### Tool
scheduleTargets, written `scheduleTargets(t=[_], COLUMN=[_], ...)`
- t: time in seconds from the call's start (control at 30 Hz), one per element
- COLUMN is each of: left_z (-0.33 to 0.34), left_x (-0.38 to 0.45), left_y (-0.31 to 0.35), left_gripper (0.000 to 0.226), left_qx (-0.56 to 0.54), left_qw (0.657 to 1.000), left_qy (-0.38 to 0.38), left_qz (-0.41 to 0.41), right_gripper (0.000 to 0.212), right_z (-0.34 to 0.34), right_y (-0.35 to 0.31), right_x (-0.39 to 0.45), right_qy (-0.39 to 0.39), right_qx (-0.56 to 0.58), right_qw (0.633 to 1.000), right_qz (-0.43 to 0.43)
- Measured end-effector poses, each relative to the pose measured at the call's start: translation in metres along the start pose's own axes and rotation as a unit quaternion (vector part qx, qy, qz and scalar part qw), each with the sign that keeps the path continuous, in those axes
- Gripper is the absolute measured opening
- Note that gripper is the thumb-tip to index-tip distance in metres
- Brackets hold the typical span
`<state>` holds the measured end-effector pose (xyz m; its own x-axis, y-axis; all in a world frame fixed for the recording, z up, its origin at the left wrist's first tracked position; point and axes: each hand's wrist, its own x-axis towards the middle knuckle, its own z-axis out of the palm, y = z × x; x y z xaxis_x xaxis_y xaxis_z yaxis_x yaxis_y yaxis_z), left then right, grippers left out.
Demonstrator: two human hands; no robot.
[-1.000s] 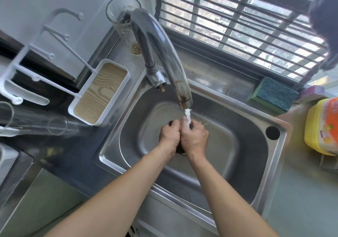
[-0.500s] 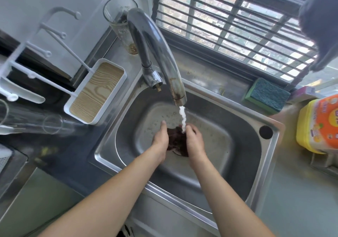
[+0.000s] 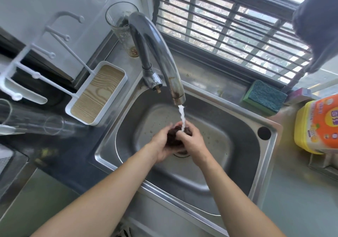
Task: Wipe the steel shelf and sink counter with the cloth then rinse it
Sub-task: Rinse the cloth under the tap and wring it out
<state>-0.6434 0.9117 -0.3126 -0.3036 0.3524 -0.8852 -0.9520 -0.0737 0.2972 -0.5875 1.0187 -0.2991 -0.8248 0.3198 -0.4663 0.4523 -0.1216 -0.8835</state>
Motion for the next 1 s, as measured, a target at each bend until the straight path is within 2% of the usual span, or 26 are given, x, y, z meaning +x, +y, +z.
scheduleTargets(t=[0.07,0.13,0.2,0.3,0.37,0.43,0.53,0.63,0.7,0.8,0.9,1.0], left_z=[0.008,0.014,0.019,0.024,0.023,0.022,0.021,0.018,0.016,0.017,0.017,0.013], left_x=[0.001,0.002,-0.001,-0.004,-0.003,-0.002,-0.001,-0.003,-0.007,-0.011,-0.016,-0.015], left_y=[0.0,0.0,-0.003,-0.011,-0.016,-0.018,-0.019,-0.017,-0.015,-0.014,-0.017,-0.018], left_gripper=[0.031,0.037,0.042,0.028,0.045,0.049,0.056,0.062,0.06,0.056,0.059,0.063], left_qx=[-0.014,-0.005,0.032,0.033,0.055,0.1,0.225,0.368,0.408,0.433,0.442,0.492], left_qw=[0.995,0.989,0.987,0.995,0.996,0.99,0.958,0.889,0.863,0.844,0.843,0.802], left_qy=[0.057,0.07,0.077,0.034,0.037,0.065,0.133,0.213,0.222,0.213,0.193,0.21], left_qz=[0.081,0.127,0.14,0.083,0.062,0.078,0.116,0.169,0.199,0.234,0.237,0.265], right_gripper=[0.022,0.029,0.044,0.02,0.017,0.023,0.038,0.039,0.037,0.04,0.056,0.069], right_z=[0.0,0.004,0.011,0.02,0.026,0.028,0.027,0.025,0.024,0.022,0.019,0.018], right_y=[0.002,0.003,0.004,0.005,0.006,0.008,0.009,0.013,0.014,0.014,0.01,0.009], right_x=[0.001,0.001,0.003,0.002,-0.001,-0.002,-0.001,0.001,0.003,0.002,0.001,0.003], right_qy=[0.017,0.034,0.102,0.184,0.19,0.21,0.253,0.243,0.229,0.228,0.256,0.273], right_qx=[0.047,0.111,0.137,0.033,-0.023,-0.087,-0.12,-0.157,-0.181,-0.195,-0.182,-0.177], right_qw=[0.998,0.988,0.972,0.976,0.979,0.973,0.96,0.957,0.956,0.954,0.949,0.942], right_qz=[0.023,0.104,0.16,0.109,0.066,0.032,0.003,-0.008,-0.014,-0.015,0.022,0.08])
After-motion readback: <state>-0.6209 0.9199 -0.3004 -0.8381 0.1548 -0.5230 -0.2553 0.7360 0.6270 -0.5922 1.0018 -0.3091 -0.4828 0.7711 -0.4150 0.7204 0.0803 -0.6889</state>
